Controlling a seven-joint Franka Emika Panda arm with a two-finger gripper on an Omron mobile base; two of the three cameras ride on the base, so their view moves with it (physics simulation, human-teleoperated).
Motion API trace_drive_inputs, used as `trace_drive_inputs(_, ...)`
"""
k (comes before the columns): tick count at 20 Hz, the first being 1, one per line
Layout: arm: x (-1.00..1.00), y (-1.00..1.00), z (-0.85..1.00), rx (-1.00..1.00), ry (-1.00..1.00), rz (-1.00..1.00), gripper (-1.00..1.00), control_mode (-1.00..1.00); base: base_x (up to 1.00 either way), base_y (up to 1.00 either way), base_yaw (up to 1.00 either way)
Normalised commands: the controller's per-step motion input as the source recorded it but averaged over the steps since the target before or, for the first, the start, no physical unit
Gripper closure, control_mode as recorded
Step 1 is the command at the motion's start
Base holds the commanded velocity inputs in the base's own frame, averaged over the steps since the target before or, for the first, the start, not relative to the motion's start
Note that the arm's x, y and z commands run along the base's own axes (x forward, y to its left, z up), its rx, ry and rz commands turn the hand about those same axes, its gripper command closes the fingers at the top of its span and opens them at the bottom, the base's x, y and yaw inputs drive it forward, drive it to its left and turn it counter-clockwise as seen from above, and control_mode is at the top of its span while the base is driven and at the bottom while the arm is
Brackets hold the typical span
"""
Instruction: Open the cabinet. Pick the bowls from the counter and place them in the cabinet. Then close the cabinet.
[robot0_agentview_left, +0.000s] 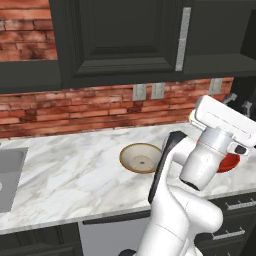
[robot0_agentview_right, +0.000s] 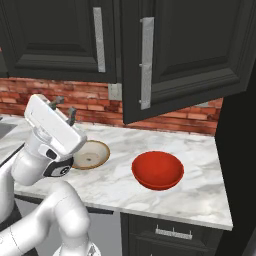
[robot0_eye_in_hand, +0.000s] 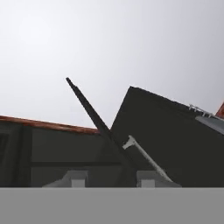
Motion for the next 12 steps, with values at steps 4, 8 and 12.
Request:
trace_drive_inputs(4,0.92,0.16,0.0,0.0,0.09,-0.05,-1.0,-1.0,0.0,0.0,0.0)
trace_drive_inputs(8,0.74,-0.38,0.0,0.05,0.07,-0.16,-1.0,-1.0,0.0,0.0,0.0)
trace_drive_inputs(12,0.52,-0.44,0.0,0.08,0.1,-0.18,-1.0,-1.0,0.0,0.0,0.0)
